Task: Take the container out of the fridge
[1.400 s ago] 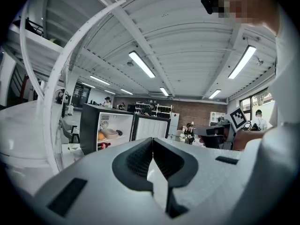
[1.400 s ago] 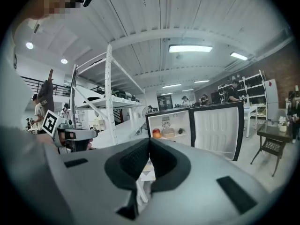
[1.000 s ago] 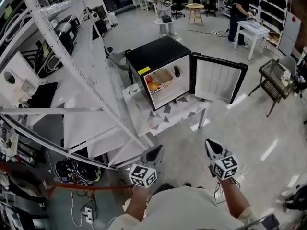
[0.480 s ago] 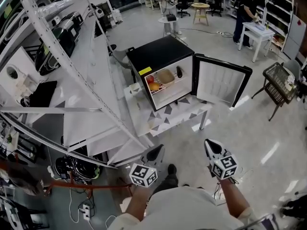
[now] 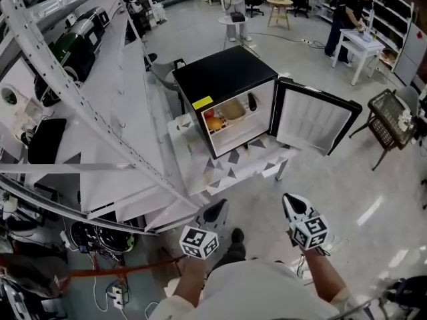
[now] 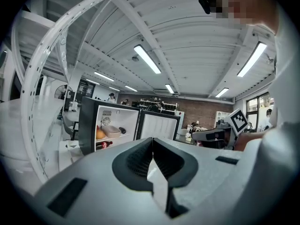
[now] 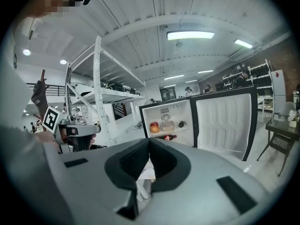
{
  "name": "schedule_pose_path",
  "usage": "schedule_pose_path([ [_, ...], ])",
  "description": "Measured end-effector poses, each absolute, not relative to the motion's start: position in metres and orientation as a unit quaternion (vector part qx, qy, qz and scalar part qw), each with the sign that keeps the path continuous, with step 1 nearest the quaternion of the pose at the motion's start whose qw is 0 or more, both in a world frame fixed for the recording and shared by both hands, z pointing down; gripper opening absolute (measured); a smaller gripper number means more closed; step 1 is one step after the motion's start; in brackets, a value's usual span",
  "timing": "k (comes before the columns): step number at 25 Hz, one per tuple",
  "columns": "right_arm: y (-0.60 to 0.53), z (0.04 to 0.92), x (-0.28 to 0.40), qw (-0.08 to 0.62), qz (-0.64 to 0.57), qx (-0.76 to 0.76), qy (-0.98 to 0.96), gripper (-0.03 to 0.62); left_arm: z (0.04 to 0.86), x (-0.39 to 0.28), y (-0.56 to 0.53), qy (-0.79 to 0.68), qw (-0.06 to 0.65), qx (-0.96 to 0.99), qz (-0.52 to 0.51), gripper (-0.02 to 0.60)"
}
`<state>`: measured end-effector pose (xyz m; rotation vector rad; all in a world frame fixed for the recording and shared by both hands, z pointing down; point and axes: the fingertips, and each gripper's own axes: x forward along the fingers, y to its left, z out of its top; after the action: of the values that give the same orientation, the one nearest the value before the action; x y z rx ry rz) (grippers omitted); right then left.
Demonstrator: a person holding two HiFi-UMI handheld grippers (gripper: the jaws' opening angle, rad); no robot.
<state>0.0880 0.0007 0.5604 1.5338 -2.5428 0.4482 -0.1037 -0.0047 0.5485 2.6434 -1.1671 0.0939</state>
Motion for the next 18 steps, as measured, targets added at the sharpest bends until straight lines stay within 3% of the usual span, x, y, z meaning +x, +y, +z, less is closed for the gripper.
schedule_pose_path([
  [18,-0.116,0.568,0.063,0.098,0.159,0.549,-0.814,0.006,0.569,-0.122,-0.138,-0.351,0.152,0.923,0.035,0.005],
])
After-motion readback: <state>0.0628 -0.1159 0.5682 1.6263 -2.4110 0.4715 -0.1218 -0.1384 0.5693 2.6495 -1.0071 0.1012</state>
